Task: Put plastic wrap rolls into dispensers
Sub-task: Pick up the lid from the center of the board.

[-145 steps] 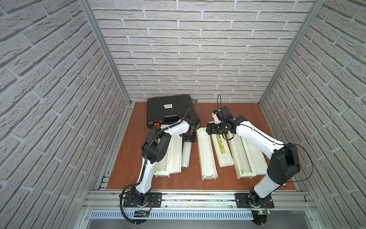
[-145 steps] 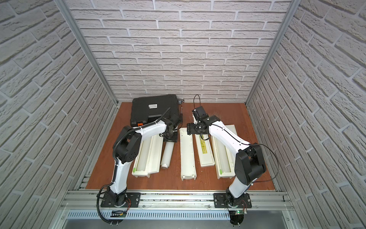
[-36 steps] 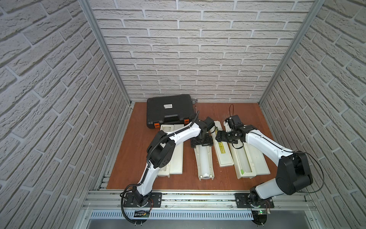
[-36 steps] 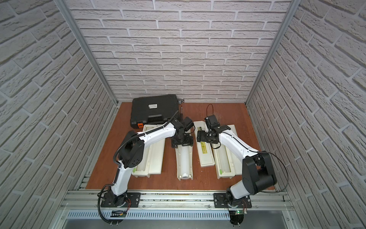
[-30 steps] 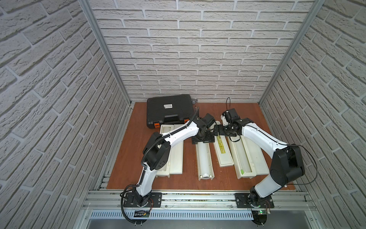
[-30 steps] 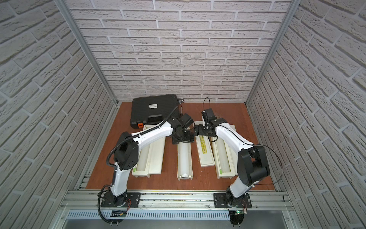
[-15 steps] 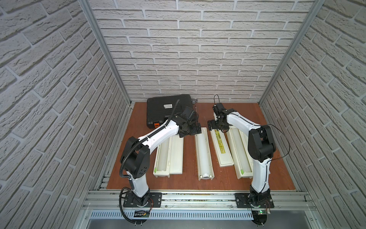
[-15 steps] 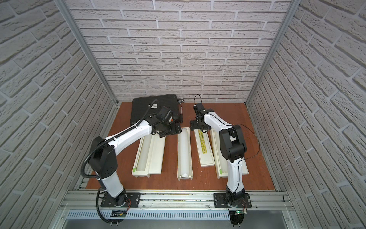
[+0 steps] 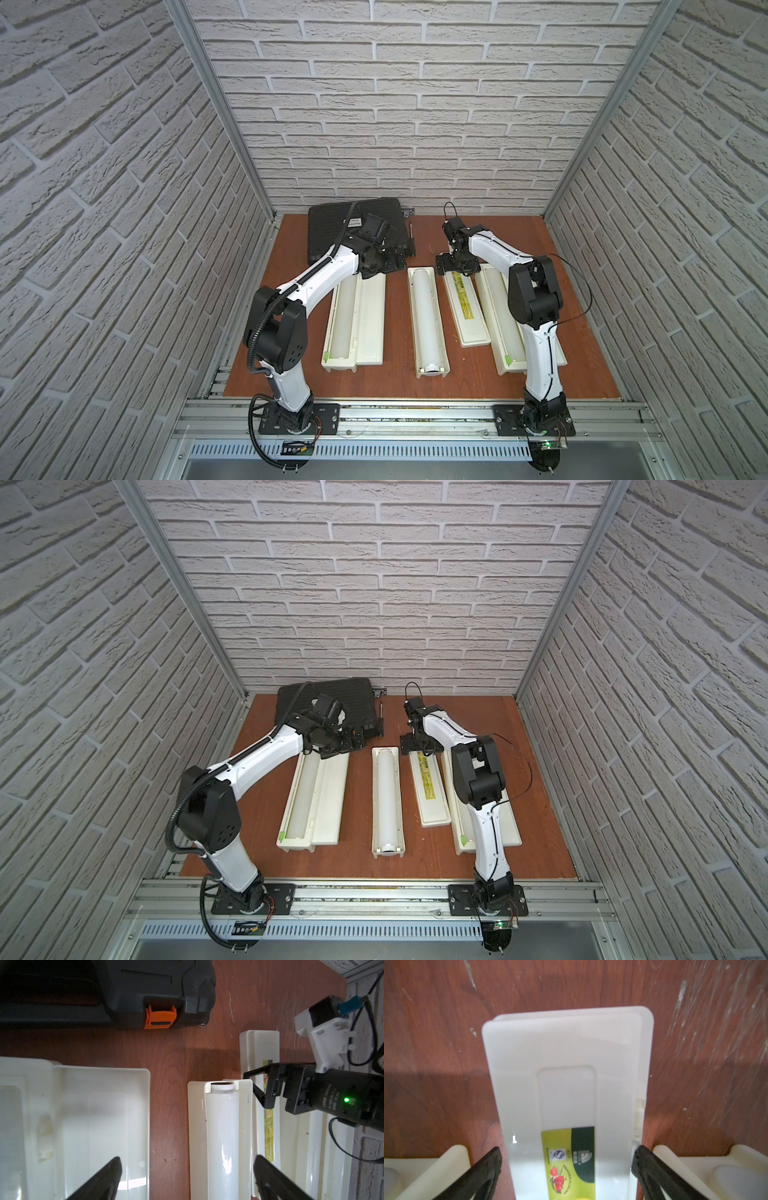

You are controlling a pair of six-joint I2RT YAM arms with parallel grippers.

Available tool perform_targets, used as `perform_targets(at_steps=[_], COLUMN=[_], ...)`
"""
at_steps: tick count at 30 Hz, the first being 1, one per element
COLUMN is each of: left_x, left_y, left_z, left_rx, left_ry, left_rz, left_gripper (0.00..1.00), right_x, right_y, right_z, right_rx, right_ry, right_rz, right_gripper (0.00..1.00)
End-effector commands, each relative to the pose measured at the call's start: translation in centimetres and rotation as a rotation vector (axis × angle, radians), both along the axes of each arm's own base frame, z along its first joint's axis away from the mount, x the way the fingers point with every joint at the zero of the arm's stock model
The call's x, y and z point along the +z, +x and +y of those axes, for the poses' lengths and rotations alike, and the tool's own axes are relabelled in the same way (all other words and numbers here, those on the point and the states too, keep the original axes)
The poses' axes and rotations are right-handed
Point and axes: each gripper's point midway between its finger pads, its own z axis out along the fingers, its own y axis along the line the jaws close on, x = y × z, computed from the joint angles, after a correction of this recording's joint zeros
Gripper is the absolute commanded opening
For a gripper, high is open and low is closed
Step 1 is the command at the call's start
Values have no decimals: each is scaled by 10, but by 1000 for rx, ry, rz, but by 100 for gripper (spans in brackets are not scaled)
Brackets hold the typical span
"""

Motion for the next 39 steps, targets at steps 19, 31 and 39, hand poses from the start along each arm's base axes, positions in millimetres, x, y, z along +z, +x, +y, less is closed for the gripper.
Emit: perform_targets(at_steps=[19, 31, 39], left_x=[-3, -3, -6], left_y=[1, 1, -3], left_z=[-8, -7, -12], left_rx=[-43, -42, -64], left_ry=[-51, -38, -62], left_rz=[-3, 3, 9], left_gripper=[98, 98, 98], right_x=[15, -31, -38], right_y=[4, 0, -3], right_z=[-17, -13, -5], right_rx=[60, 12, 10], right_ry=[-139, -37, 8], right_rz=[-57, 69, 93], right_gripper=[100, 100, 95])
